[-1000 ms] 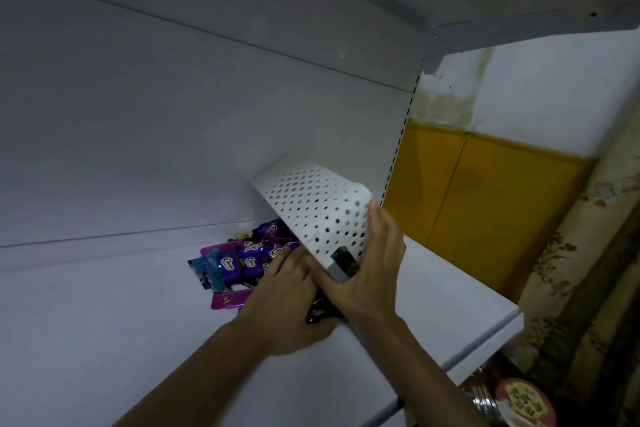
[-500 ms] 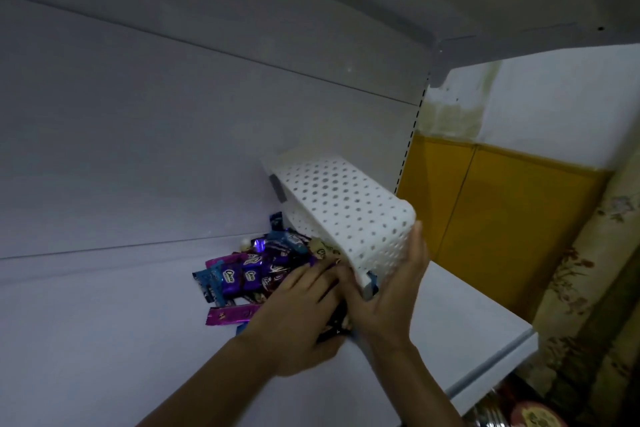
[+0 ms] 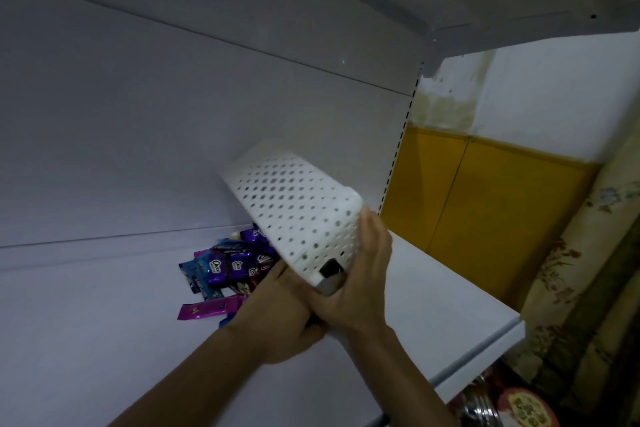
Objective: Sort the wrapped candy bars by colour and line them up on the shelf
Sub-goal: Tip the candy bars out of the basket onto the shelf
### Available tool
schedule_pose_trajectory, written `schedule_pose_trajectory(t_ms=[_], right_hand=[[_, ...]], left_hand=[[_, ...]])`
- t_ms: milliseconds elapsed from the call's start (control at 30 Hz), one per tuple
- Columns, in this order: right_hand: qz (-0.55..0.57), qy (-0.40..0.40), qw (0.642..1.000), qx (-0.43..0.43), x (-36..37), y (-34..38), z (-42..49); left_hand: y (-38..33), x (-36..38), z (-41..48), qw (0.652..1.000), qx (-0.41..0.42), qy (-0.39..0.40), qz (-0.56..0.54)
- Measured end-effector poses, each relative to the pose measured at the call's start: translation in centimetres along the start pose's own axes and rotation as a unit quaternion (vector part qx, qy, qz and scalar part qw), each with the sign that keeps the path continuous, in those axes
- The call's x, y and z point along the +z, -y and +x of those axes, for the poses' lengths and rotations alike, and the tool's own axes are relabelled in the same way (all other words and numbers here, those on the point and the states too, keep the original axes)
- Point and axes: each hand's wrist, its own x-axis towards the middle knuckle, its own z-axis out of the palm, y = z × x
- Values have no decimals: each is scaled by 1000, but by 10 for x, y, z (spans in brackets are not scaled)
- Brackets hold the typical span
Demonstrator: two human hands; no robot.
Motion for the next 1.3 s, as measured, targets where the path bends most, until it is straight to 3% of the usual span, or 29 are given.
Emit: schedule_pose_trajectory(t_ms=[133, 233, 367, 533, 700, 833, 933, 1033, 1200, 1300], right_hand=[[-27, 14, 998, -50, 5, 2, 1], [-22, 11, 999, -35, 5, -1, -1], [25, -2, 994, 107, 1, -3, 1], [115, -83, 965, 221, -6, -9, 4], [128, -128, 938, 295, -13, -22, 2], [86, -78, 965, 234, -18, -16, 3], [3, 18, 995, 96, -20, -15, 7], [-33, 57, 998, 7, -22, -19, 16], [-61, 42, 996, -45, -27, -27, 34], [-20, 25, 999, 11, -26, -26, 42]], left_hand=[[-3, 0, 1, 995, -2, -93, -40], [0, 5, 3, 997, -20, -74, -23], [7, 15, -1, 985, -96, 63, 126], [11, 19, -3, 982, -104, 68, 140], [9, 17, -2, 982, -109, 66, 139], [9, 16, -1, 982, -117, 73, 132], [3, 8, 1, 982, -92, 60, 151], [5, 10, -1, 982, -83, 31, 166], [8, 13, -1, 981, -81, 34, 172], [10, 15, -1, 982, -92, 45, 162]])
